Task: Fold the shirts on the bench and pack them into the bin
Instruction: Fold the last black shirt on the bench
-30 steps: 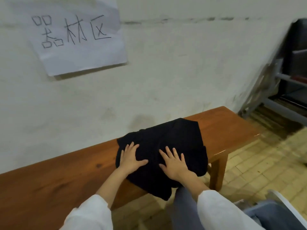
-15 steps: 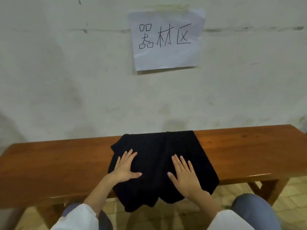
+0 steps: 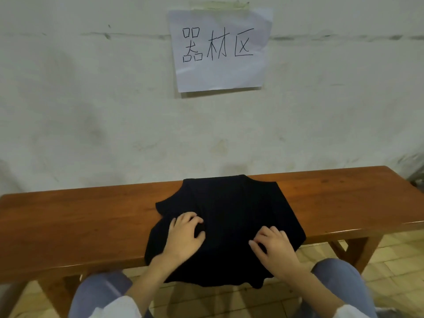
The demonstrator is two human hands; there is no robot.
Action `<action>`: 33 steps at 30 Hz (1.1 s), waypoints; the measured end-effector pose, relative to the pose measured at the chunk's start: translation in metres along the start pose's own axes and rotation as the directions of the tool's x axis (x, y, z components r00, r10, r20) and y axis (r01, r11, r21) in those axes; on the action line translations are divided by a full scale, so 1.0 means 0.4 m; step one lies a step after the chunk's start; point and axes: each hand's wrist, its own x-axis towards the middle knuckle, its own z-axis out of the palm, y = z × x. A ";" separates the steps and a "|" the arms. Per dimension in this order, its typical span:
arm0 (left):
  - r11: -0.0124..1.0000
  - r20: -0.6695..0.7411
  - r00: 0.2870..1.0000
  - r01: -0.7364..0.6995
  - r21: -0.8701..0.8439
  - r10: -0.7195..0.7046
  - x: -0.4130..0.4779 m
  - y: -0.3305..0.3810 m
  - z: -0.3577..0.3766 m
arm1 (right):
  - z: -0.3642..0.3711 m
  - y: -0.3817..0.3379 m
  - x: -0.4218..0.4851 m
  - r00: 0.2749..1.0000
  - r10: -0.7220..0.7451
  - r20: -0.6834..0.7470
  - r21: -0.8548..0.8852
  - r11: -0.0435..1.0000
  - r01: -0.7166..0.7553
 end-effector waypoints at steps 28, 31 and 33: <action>0.949 -0.171 0.967 0.223 0.222 -0.188 0.119 -0.073 0.001 | 0.079 0.005 0.195 0.897 0.437 0.068 -0.099 0.898 -0.429; 0.910 -0.096 0.952 0.307 0.280 -0.291 0.082 -0.065 0.045 | 0.085 0.040 0.204 0.893 0.434 0.119 -0.181 0.894 -0.410; 0.875 -0.120 0.916 0.401 0.270 -0.382 0.072 -0.062 0.042 | 0.084 0.058 0.231 0.914 0.381 0.137 -0.186 0.916 -0.354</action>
